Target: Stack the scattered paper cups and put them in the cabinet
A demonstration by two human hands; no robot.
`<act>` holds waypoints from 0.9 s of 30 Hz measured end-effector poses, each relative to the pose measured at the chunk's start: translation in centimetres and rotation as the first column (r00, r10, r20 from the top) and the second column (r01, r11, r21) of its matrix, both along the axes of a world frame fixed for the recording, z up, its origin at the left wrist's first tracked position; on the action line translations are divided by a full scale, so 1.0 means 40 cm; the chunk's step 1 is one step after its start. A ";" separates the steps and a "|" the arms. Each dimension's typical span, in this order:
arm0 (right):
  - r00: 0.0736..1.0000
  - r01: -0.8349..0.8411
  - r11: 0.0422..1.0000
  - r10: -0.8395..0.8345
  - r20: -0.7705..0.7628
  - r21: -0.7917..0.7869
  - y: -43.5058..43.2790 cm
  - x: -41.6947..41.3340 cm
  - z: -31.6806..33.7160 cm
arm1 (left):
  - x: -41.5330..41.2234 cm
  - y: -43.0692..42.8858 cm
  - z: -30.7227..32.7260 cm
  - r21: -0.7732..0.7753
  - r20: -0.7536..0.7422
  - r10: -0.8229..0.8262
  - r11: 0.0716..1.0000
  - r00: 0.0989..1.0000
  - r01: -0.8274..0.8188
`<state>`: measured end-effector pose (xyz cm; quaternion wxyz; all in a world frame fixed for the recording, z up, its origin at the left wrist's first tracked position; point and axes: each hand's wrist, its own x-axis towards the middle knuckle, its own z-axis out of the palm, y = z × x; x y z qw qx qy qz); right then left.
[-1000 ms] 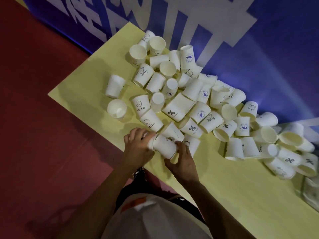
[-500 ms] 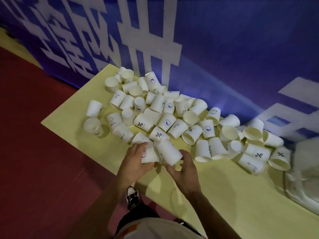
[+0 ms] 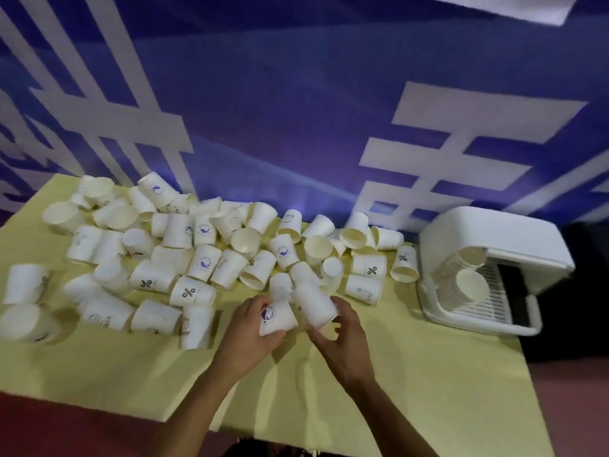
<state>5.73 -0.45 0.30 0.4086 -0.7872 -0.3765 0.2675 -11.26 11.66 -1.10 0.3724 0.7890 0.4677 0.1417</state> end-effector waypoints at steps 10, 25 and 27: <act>0.924 0.382 0.924 -0.382 0.025 0.018 -0.143 0.201 0.067 | 0.272 -0.077 0.010 -0.049 0.083 -0.253 0.965 0.964 0.257; 0.918 0.395 0.919 -0.393 -0.045 0.024 -0.343 0.624 0.049 | 0.616 -0.346 0.018 -0.134 0.123 0.003 0.991 0.992 0.014; 0.921 0.388 0.921 -0.387 -0.047 0.030 -0.350 0.656 0.049 | 0.649 -0.359 0.029 -0.142 0.123 0.033 0.990 0.992 -0.015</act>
